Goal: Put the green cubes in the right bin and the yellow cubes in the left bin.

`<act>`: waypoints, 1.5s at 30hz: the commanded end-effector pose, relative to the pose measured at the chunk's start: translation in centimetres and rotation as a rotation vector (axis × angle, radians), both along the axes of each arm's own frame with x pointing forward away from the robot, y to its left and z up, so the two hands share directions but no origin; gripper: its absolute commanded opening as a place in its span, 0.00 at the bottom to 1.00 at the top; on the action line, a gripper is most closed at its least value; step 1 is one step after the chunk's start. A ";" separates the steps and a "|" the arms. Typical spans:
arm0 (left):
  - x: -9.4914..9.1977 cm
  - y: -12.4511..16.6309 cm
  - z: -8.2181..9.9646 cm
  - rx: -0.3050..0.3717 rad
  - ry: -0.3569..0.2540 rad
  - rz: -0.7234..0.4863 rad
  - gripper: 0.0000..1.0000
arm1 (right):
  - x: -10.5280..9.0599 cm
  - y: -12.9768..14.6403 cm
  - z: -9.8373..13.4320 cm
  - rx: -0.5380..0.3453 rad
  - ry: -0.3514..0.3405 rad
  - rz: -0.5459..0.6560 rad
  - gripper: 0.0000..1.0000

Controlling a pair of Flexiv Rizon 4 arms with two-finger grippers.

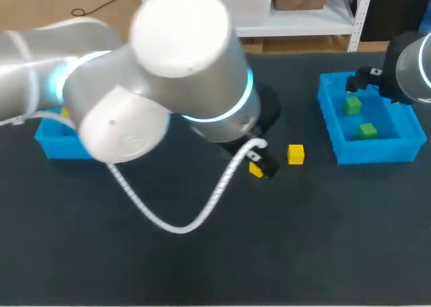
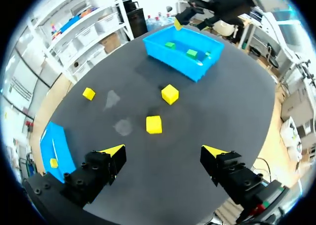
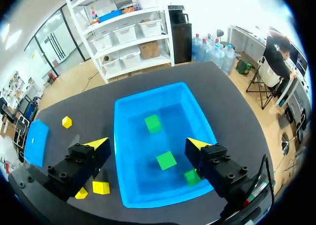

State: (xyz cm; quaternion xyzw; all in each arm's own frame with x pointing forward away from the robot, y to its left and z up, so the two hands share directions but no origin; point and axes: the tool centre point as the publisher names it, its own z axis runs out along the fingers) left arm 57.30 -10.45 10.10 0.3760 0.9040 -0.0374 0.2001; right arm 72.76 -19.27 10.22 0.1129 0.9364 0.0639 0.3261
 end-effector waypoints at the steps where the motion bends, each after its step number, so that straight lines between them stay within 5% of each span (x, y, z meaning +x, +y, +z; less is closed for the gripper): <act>1: 1.0 -1.9 -1.1 0.036 -0.005 0.064 1.00 | -0.2 -0.1 -0.1 0.001 -0.010 -0.002 1.00; 13: 4.3 -0.7 -6.7 0.098 0.061 0.150 1.00 | -0.2 -0.1 -0.1 0.001 -0.010 -0.002 1.00; 20: 5.4 -1.6 -8.2 0.121 0.047 0.151 1.00 | -0.2 -0.1 -0.1 0.001 -0.010 -0.002 1.00; 29: 5.9 -1.8 -9.8 0.152 0.099 0.193 1.00 | -0.2 -0.1 -0.1 0.001 -0.010 -0.002 1.00; 30: 5.9 -1.8 -9.9 0.146 0.109 0.196 0.81 | -0.2 -0.1 -0.1 0.001 -0.010 -0.002 1.00; 31: 5.9 -1.9 -9.9 0.146 0.109 0.196 0.45 | -0.2 -0.1 -0.1 0.001 -0.010 -0.002 1.00; 33: 5.9 -2.0 -10.1 0.139 0.125 0.206 0.09 | -0.2 -0.1 -0.1 0.001 -0.010 -0.002 1.00; 34: 5.9 -2.1 -10.1 0.136 0.127 0.206 0.00 | -0.2 -0.1 -0.1 0.001 -0.010 -0.002 1.00; 45: 6.6 -1.5 -10.2 0.088 0.180 0.227 0.00 | -0.2 -0.1 -0.1 0.001 -0.010 -0.002 1.00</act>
